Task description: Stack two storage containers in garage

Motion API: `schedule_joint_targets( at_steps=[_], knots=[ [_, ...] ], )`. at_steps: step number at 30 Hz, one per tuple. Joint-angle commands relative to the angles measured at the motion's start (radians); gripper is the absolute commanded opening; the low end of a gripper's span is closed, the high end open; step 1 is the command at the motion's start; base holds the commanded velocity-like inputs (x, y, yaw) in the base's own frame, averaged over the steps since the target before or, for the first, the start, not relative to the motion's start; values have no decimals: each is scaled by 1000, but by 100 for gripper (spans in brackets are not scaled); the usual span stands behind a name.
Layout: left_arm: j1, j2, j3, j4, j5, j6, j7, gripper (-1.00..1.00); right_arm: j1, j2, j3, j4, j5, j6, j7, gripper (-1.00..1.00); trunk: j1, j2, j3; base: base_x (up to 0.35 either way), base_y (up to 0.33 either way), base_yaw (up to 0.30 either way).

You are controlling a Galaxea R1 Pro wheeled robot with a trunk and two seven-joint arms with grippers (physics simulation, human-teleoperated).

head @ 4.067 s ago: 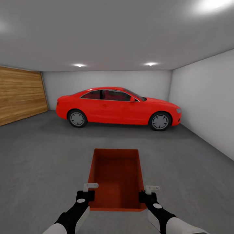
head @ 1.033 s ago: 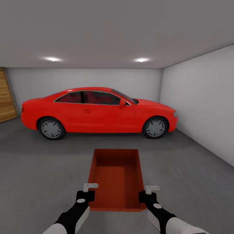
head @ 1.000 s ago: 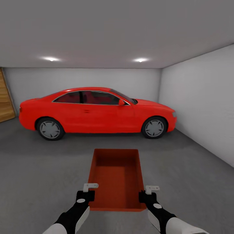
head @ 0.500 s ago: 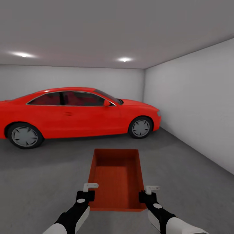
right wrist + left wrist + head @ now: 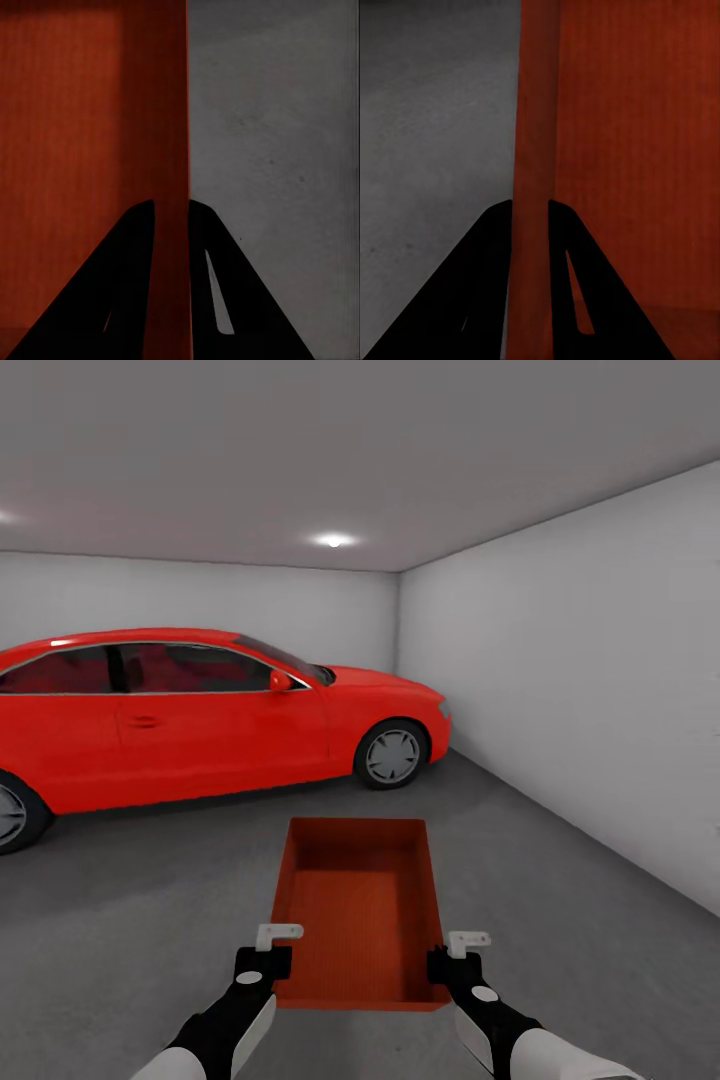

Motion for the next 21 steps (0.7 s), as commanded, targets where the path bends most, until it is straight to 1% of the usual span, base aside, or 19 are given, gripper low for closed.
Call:
schedule_joint_targets(
  at_steps=[1,21],
  knots=[
    [-1,2,46,-1,32,7,14,-100,-1,-7,-11,-4,2,-3,3,-100,1,-1,-2,322,0,-282],
    [-1,2,46,-2,32,7,14,-100,-1,-8,-11,-4,2,-3,4,-100,1,-1,-2,322,0,-282]
  ],
)
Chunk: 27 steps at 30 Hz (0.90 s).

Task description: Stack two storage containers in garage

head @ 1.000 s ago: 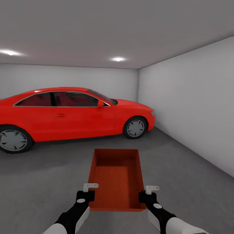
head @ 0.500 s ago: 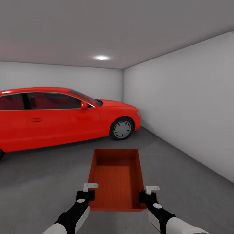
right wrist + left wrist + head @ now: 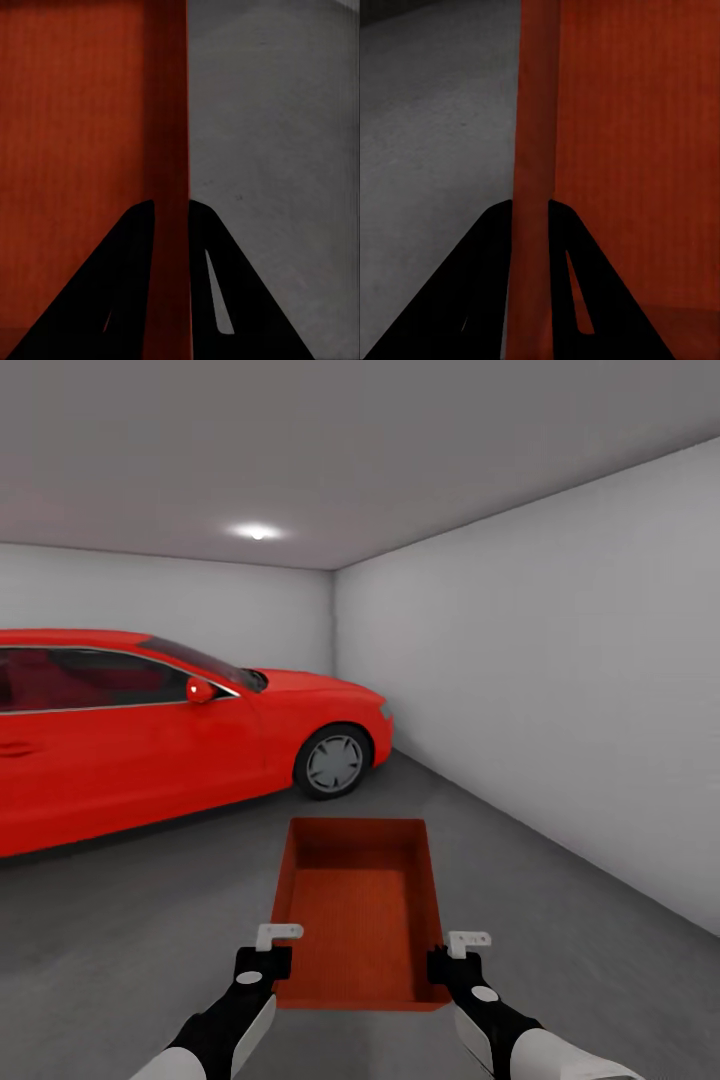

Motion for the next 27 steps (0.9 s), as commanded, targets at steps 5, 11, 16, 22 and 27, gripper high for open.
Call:
schedule_joint_targets(
  at_steps=[5,11,16,22,27],
  knots=[
    [-1,2,47,-1,31,7,13,-100,-1,-7,-11,-4,3,-3,3,-100,1,-1,-2,322,0,-282],
    [-1,3,47,-1,31,7,13,-100,-1,-7,-11,-4,3,-3,3,-100,1,-1,-2,322,0,-282],
    [-1,3,47,-1,31,7,13,-100,-1,-7,-11,-4,3,-3,3,-100,1,-1,-2,322,0,-282],
    [-1,3,47,-1,31,9,13,-100,-1,-7,-11,-4,3,-3,3,-100,1,-1,-2,322,2,-282],
    [-1,4,47,-1,31,10,13,-100,-1,-7,-11,-4,3,-3,3,-100,1,-1,-2,322,61,-282]
  ],
)
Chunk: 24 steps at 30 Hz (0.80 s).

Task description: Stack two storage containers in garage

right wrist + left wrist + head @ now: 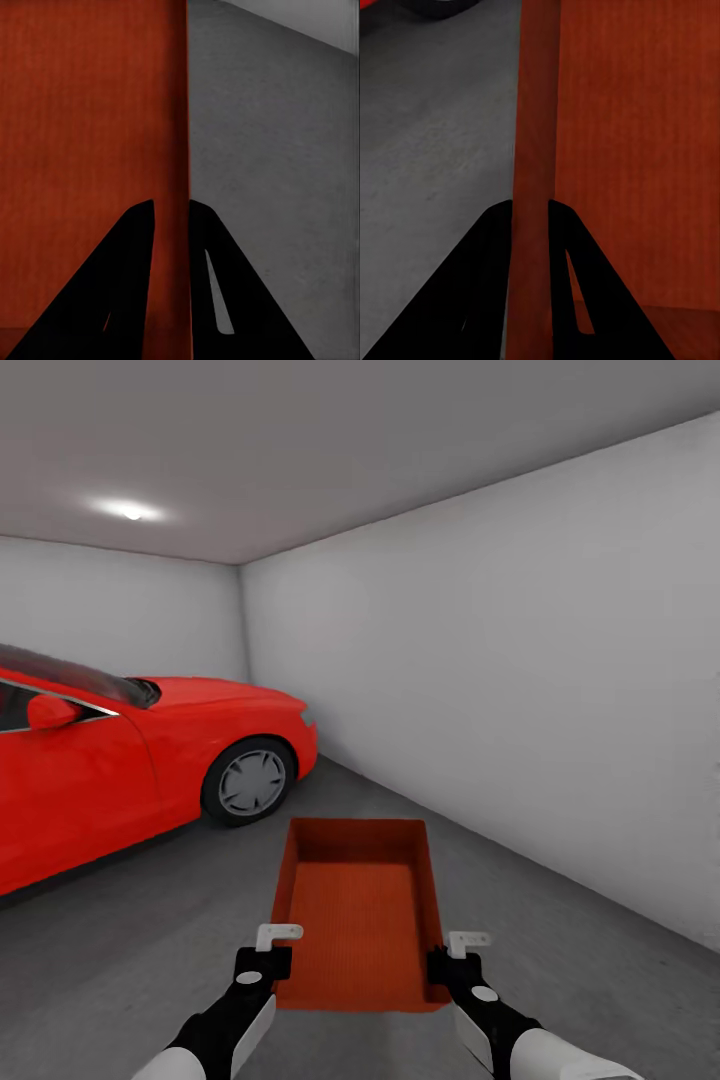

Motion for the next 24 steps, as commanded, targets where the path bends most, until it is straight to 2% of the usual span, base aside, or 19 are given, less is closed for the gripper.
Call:
schedule_joint_targets(
  at_steps=[1,24],
  knots=[
    [-1,3,48,-1,29,7,14,-100,-1,-8,-11,-3,3,-9,3,-100,1,-1,-2,322,78,-282],
    [-1,3,48,-1,29,8,14,-100,-1,-8,-11,-3,3,-9,3,-100,1,-1,-2,322,82,-282]
  ],
)
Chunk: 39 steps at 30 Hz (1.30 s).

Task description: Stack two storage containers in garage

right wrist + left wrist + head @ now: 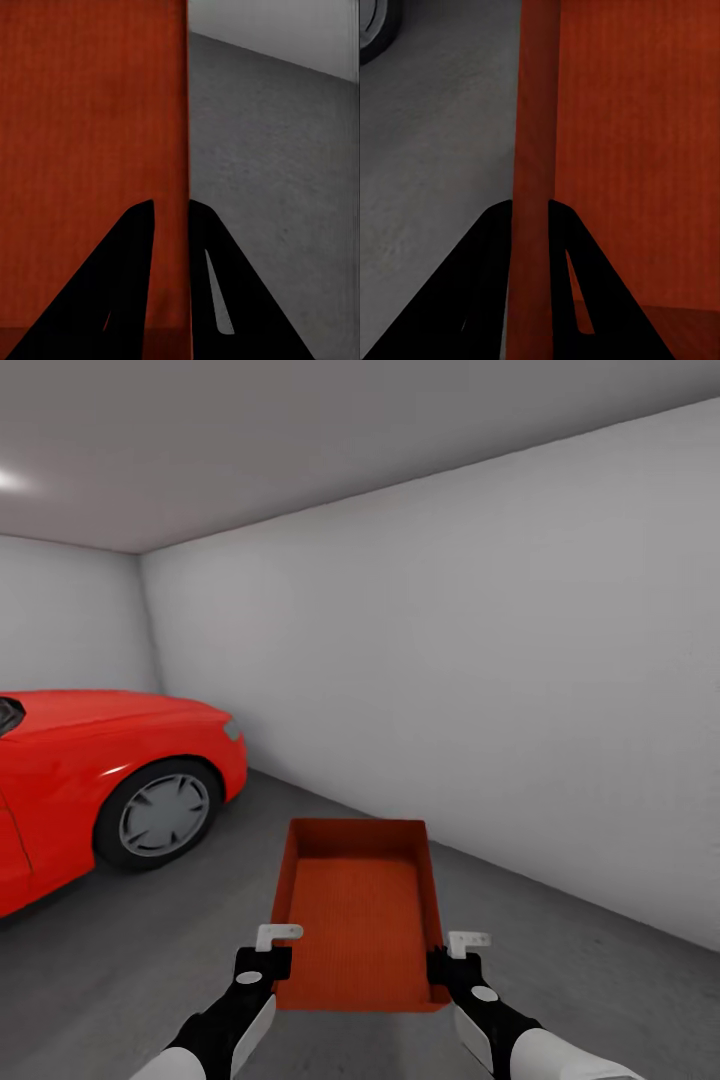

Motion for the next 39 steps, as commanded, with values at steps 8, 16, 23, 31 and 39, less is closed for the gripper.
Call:
schedule_joint_targets(
  at_steps=[8,16,23,31,39],
  knots=[
    [-1,2,49,-1,28,7,14,-100,-1,-9,-11,-3,3,-10,3,-100,1,-1,-2,322,84,-282],
    [-1,2,48,-1,29,6,14,-100,-1,-9,-11,-3,3,-10,3,-100,1,-1,-2,322,84,-282],
    [-1,2,48,-1,29,5,14,-100,-1,-9,-11,-3,3,-10,4,-100,1,-1,-2,322,84,-282],
    [-1,2,48,-1,29,5,14,-100,-1,-9,-11,-3,3,-10,5,-100,1,-1,-2,322,84,-282],
    [-1,3,47,-1,29,5,14,-100,-1,-9,-11,-3,3,-10,5,-100,1,-1,-2,322,84,-282]
  ],
)
